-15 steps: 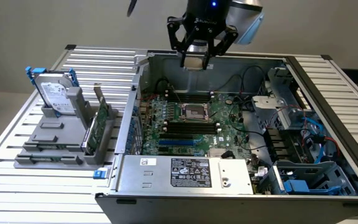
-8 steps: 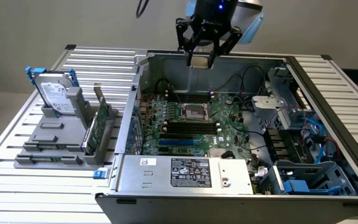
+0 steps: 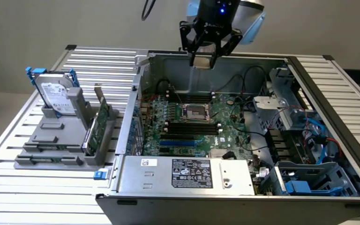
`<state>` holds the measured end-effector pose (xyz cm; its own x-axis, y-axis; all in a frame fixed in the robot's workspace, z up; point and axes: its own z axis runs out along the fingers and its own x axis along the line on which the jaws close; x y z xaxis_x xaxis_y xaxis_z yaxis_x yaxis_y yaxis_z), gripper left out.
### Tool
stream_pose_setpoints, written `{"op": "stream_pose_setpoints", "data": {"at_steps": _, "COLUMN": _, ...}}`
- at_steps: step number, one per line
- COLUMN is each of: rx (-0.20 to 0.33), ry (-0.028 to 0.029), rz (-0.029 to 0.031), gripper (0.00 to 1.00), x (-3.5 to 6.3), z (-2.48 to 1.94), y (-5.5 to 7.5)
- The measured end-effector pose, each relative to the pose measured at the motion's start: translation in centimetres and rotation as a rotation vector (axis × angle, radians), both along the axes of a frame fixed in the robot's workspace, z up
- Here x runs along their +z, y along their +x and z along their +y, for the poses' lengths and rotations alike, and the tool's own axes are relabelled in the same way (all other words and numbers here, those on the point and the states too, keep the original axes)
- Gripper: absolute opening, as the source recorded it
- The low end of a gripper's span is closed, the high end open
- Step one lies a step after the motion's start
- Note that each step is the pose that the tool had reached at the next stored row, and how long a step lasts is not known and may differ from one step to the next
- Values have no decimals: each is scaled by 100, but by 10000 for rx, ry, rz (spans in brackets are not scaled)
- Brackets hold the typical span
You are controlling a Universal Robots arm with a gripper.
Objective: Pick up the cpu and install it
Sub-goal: 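Pick up the cpu and move it towards the insertion slot, then place the cpu into insertion slot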
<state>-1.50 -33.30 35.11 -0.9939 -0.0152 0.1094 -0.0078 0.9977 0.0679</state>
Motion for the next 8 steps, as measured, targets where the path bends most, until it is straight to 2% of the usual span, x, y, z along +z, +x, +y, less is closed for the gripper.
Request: {"op": "stream_pose_setpoints", "data": {"at_steps": 8, "rx": -1, "ry": -1, "rz": 3, "gripper": 55, "x": 3, "z": 0, "y": 0}}
